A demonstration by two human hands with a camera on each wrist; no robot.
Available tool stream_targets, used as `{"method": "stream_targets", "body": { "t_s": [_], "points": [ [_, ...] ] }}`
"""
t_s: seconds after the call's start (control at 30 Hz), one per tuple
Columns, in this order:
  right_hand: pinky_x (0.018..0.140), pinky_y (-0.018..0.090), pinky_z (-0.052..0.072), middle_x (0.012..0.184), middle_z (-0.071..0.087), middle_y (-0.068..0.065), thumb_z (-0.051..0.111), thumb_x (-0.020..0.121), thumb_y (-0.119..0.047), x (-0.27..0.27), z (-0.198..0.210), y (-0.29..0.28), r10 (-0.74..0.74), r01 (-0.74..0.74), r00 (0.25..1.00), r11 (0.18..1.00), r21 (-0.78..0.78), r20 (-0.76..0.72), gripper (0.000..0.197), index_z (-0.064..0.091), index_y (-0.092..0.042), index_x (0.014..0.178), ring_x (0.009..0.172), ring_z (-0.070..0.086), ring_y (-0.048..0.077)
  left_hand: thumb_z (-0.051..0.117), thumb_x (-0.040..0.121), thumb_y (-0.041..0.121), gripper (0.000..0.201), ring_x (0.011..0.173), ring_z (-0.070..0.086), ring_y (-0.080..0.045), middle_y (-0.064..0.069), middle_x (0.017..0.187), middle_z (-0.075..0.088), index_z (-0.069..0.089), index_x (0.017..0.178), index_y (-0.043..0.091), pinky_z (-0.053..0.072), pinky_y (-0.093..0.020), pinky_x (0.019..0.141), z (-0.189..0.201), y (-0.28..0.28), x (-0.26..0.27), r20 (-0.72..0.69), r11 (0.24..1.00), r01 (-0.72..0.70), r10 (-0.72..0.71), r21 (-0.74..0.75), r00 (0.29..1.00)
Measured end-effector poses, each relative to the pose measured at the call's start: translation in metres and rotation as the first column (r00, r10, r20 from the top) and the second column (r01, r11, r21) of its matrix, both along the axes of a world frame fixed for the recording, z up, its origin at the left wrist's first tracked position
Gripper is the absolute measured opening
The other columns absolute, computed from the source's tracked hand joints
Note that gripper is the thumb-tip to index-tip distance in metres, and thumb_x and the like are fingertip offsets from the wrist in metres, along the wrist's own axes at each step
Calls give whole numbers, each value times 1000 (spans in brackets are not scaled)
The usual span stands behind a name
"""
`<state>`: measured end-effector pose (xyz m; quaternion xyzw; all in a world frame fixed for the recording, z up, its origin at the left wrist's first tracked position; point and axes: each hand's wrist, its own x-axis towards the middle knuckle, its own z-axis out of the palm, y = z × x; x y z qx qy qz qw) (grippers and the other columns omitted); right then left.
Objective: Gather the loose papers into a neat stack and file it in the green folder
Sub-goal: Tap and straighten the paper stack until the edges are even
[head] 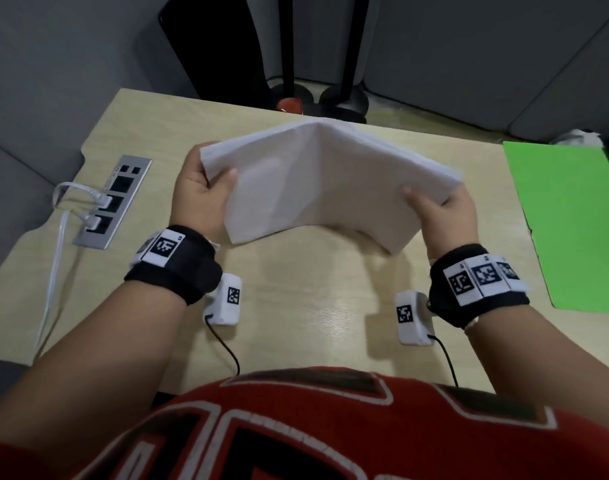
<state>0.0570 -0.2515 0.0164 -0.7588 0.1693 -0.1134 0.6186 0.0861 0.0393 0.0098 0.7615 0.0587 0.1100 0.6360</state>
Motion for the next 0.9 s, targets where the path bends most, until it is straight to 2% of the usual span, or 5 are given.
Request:
{"method": "stream_targets", "body": {
  "t_s": [0.13, 0.27, 0.47, 0.7, 0.9],
  "points": [
    [74, 29, 45, 93, 68, 5, 69, 84, -20, -4, -19, 2, 51, -72, 978, 992, -100, -203, 19, 69, -11, 102, 88, 63, 19, 64, 88, 11, 34, 102, 61, -15, 0, 110, 63, 58, 121, 8, 48, -24, 83, -18, 3, -5, -175, 998, 3, 8, 60, 985],
    [64, 22, 50, 72, 68, -12, 69, 84, -13, 1, 1, 4, -47, 42, 998, 993, 106, 48, 10, 67, -19, 75, 67, 62, 0, 64, 88, 10, 24, 78, 63, 12, 6, 96, 67, 61, 111, 11, 46, -5, 68, -2, 8, 0, -84, 994, -106, 107, 16, 991],
    [83, 35, 55, 90, 70, -2, 75, 78, -15, 7, -10, 1, 87, -97, 982, 994, -53, -166, 16, 67, -25, 89, 93, 68, 19, 70, 83, 10, 35, 82, 64, 2, 6, 97, 64, 60, 117, 8, 48, -13, 67, -10, 5, 0, -218, 998, -60, 58, -3, 974],
    [66, 22, 52, 79, 73, -9, 74, 79, -13, 13, 7, -5, -53, 37, 995, 983, 180, 87, 11, 68, -19, 87, 74, 67, 5, 73, 80, 11, 27, 74, 63, 14, 12, 93, 66, 62, 104, 17, 47, -5, 62, 3, 11, 8, -105, 995, -96, 93, -21, 990],
    [73, 29, 52, 82, 72, -6, 74, 79, -16, 18, -3, -1, 57, -51, 996, 996, 73, -73, 19, 71, -13, 97, 79, 67, 13, 66, 86, 9, 29, 73, 57, 6, 9, 91, 63, 60, 114, 9, 46, -10, 57, -7, 1, 11, -251, 1000, -8, 11, 15, 968]
  ]
}}
